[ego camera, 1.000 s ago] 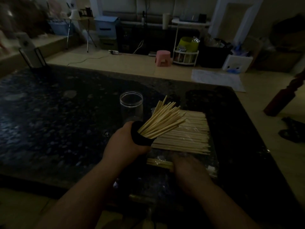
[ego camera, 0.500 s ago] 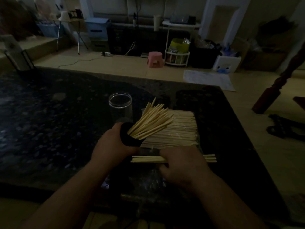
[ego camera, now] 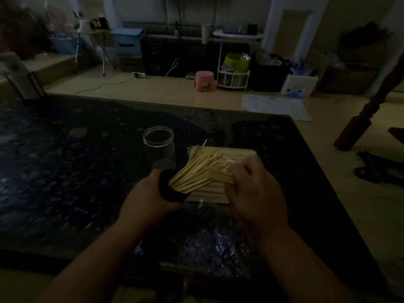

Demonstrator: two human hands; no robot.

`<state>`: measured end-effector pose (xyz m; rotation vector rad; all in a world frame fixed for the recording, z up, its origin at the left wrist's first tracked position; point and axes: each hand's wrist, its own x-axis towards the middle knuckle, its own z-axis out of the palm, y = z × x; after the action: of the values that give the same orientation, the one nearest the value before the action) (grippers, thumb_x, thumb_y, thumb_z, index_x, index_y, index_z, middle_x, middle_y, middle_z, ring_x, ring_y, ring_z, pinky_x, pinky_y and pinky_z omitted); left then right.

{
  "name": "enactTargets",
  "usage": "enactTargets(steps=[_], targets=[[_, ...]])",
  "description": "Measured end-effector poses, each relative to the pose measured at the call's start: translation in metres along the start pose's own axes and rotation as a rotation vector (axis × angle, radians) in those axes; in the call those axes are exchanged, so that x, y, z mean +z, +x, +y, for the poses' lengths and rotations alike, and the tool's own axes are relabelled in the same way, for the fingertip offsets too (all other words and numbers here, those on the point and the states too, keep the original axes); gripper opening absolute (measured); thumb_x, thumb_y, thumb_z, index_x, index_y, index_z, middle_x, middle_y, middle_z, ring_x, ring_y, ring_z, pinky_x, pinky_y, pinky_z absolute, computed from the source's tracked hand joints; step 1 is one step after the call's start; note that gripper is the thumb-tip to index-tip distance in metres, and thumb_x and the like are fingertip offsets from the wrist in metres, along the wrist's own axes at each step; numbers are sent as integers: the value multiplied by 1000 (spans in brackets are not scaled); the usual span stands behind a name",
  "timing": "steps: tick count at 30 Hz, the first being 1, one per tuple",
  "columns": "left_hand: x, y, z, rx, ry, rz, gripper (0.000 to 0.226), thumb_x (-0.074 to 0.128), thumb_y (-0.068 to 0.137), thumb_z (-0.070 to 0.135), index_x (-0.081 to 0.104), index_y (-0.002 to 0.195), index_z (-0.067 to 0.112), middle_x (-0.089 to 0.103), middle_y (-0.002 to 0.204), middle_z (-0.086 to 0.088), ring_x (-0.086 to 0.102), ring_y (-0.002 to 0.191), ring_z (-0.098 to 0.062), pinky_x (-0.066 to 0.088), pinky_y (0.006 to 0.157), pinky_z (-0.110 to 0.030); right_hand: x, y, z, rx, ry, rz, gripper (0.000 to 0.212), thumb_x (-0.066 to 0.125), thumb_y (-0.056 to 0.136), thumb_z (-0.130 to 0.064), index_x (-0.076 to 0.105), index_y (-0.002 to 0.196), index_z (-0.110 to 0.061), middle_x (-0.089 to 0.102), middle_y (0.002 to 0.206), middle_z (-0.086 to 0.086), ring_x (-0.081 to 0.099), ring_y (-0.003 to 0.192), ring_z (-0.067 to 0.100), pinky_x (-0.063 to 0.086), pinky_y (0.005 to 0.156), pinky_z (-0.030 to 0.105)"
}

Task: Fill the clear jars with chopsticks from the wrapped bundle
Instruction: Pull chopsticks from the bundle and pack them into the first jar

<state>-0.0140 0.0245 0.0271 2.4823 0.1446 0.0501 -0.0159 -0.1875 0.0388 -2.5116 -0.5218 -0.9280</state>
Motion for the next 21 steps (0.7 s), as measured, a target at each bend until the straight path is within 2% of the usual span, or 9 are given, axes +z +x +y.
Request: enactTargets(steps=[2, 4, 8, 11, 14, 15, 18, 21], targets=[[1, 0, 0, 1, 10, -10, 75, 86, 62, 38, 50, 128, 29, 62, 106, 7, 56, 88, -11, 41, 73, -26, 4, -2, 4, 74, 103, 43, 14, 50, 89, -28, 56, 92, -16, 47, 94, 3, 52, 69, 19, 46, 50, 31], [2, 0, 0, -2, 18, -26, 75, 86, 63, 37, 50, 128, 28, 64, 111, 4, 60, 97, -16, 44, 75, -27, 8, -2, 5, 113, 168, 98, 15, 57, 90, -22, 64, 99, -12, 46, 103, 0, 53, 79, 14, 51, 60, 32], [2, 1, 0, 3, 28, -42, 74, 85, 63, 39, 51, 127, 28, 64, 110, 4, 61, 98, -17, 46, 75, -28, 9, 0, -2, 137, 326, 184, 26, 56, 94, -26, 69, 103, -5, 45, 104, -4, 52, 88, 7, 44, 76, 13], [2, 1, 1, 6, 30, -42, 75, 85, 63, 37, 50, 129, 28, 64, 112, 4, 61, 100, -17, 42, 73, -26, 9, 2, -5, 164, 454, 231, 15, 62, 93, -16, 71, 103, -10, 52, 102, -2, 58, 92, 9, 45, 82, 14], [3, 1, 0, 4, 30, -41, 75, 85, 63, 39, 50, 129, 29, 64, 112, 5, 61, 99, -16, 42, 73, -26, 10, 6, -10, 329, 671, 180, 12, 60, 92, -29, 68, 90, -37, 63, 92, -10, 66, 86, 10, 53, 78, 26], [3, 2, 0, 4, 33, -41, 75, 85, 63, 40, 50, 128, 29, 64, 112, 5, 61, 98, -16, 42, 72, -26, 9, 8, -13, 419, 771, 151, 14, 61, 91, -28, 67, 83, -37, 67, 83, -6, 68, 80, 12, 55, 73, 29], [3, 2, 0, 5, 53, -46, 76, 85, 62, 40, 49, 129, 30, 62, 114, 4, 61, 101, -17, 46, 76, -28, 7, 8, -19, 613, 1011, 94, 21, 66, 89, -7, 65, 73, -21, 68, 65, 4, 69, 63, 16, 54, 59, 23], [4, 2, 1, 22, 53, -57, 77, 84, 62, 41, 49, 129, 32, 62, 114, 5, 61, 101, -17, 46, 76, -28, 8, 8, -16, 709, 1061, -16, 20, 69, 86, -6, 66, 70, -16, 70, 65, 7, 71, 63, 21, 56, 58, 28]])
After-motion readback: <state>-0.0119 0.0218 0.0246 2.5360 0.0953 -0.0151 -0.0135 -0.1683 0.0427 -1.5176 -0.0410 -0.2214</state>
